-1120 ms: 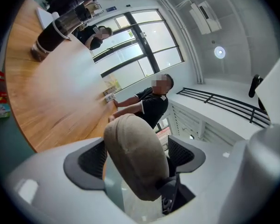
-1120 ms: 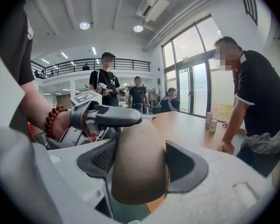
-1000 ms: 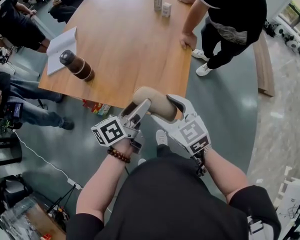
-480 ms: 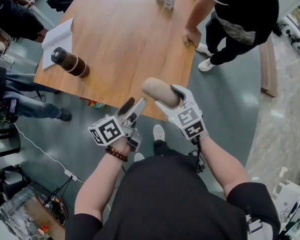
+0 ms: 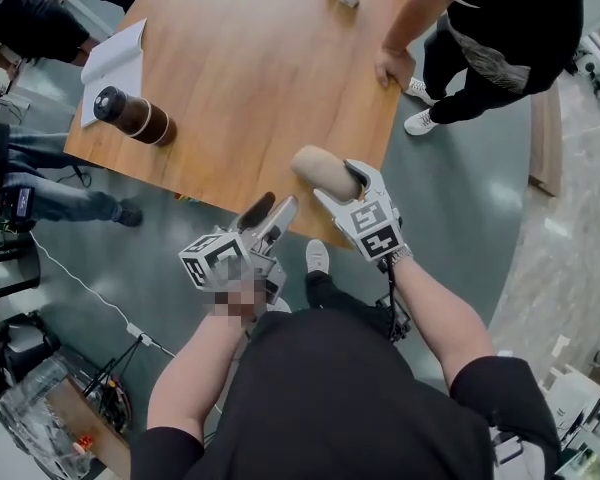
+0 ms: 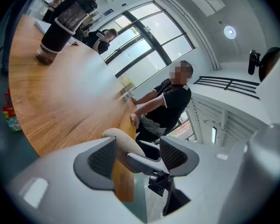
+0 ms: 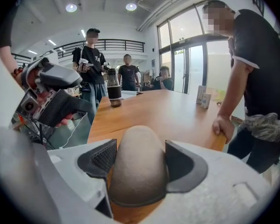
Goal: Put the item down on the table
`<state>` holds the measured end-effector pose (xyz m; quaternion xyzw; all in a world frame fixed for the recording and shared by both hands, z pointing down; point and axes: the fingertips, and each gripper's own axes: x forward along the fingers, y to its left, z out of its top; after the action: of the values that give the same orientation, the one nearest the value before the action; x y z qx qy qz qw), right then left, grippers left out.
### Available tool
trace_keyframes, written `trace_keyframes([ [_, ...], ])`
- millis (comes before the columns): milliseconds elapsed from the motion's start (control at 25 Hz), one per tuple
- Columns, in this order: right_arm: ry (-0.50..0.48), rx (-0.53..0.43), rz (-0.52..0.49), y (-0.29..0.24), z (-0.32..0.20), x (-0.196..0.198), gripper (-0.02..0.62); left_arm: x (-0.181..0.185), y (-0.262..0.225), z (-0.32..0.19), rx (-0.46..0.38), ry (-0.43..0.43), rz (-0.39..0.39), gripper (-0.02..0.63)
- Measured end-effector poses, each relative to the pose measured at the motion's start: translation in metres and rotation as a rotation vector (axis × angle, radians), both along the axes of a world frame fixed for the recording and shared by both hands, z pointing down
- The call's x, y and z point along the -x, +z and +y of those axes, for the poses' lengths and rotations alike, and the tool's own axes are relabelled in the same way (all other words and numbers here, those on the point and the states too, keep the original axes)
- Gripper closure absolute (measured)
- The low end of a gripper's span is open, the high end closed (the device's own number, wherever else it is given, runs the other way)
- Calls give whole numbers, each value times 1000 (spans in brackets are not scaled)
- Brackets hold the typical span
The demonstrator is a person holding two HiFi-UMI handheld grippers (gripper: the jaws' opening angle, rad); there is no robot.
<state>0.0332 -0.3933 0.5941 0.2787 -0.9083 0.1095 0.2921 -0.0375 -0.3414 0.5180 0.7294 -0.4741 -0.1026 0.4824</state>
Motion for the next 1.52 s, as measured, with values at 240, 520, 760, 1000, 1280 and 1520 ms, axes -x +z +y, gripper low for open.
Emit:
trace_keyframes([
  [240, 6, 18, 28, 23, -1, 1, 282, -2, 2, 1, 9, 0, 9, 323],
  [520, 6, 44, 42, 34, -1, 3, 279, -4, 1, 4, -7, 16, -4, 367],
  [760, 7, 11, 45, 25, -2, 3, 267, -1, -6, 5, -49, 39, -128, 428],
  [1000, 50, -34, 10, -9, 11, 2, 268, 3, -12, 14, -94, 76, -246, 537],
  [1280, 98, -111, -63, -68, 47, 5, 446, 0, -31, 30, -168, 129, -331, 597],
  [1520, 136, -162, -79, -106, 86, 10, 603, 1, -50, 52, -237, 165, -376, 597],
])
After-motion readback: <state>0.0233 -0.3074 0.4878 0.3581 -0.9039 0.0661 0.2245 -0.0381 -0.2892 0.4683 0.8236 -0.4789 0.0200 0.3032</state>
